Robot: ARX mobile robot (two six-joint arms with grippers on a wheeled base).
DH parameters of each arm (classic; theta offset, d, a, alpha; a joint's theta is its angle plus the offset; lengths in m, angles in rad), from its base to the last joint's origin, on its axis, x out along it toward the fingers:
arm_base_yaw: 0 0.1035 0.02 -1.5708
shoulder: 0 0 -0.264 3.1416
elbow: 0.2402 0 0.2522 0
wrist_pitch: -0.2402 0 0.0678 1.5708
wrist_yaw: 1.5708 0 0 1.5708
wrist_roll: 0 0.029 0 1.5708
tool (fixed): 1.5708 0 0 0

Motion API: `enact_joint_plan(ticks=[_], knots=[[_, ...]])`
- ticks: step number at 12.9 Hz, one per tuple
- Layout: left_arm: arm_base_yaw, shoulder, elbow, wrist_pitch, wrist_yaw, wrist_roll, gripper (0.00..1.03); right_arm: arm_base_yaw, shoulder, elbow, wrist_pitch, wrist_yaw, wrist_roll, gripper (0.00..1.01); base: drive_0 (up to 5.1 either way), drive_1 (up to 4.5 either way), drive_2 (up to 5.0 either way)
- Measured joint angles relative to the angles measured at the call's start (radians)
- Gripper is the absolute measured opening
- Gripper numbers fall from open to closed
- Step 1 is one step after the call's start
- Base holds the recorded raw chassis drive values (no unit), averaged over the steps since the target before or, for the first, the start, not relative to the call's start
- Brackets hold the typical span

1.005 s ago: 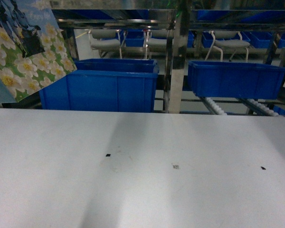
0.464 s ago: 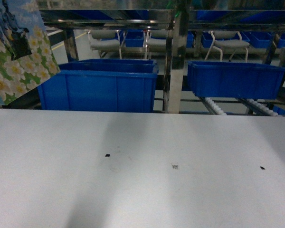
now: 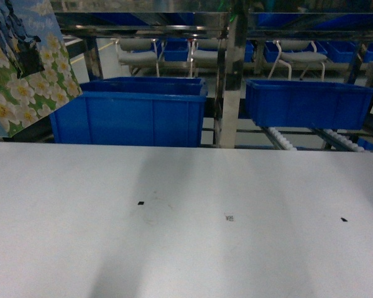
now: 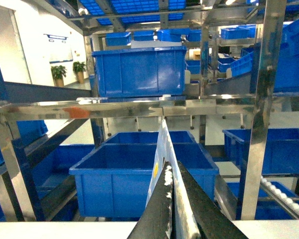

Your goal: Move flower gift bag to table near conveyor

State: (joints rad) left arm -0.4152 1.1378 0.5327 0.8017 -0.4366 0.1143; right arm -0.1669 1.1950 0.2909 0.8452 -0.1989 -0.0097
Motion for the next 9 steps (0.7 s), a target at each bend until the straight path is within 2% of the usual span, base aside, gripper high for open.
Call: enact_joint_plan(ticks=[1, 2, 5, 9], knots=[[0.0, 0.0, 0.0, 0.0, 0.0, 0.0, 0.02, 0.014, 0.272, 0.087, 0.116, -0.024, -0.034, 0.02, 0.0, 0.0, 0.0], [0.0, 0.0, 0.0, 0.0, 0.0, 0.0, 0.02, 0.045, 0.415, 0.105, 0.158, 0.023, -0.036, 0.02, 0.0, 0.0, 0.0], [0.0, 0.0, 0.0, 0.0, 0.0, 0.0, 0.02, 0.056, 0.539, 0.135, 0.185, 0.084, -0.035, 0.02, 0.0, 0.0, 0.0], [0.0, 0.0, 0.0, 0.0, 0.0, 0.0, 0.02, 0.069, 0.62, 0.179, 0.261, 0.13, -0.018, 0.02, 0.0, 0.0, 0.0]])
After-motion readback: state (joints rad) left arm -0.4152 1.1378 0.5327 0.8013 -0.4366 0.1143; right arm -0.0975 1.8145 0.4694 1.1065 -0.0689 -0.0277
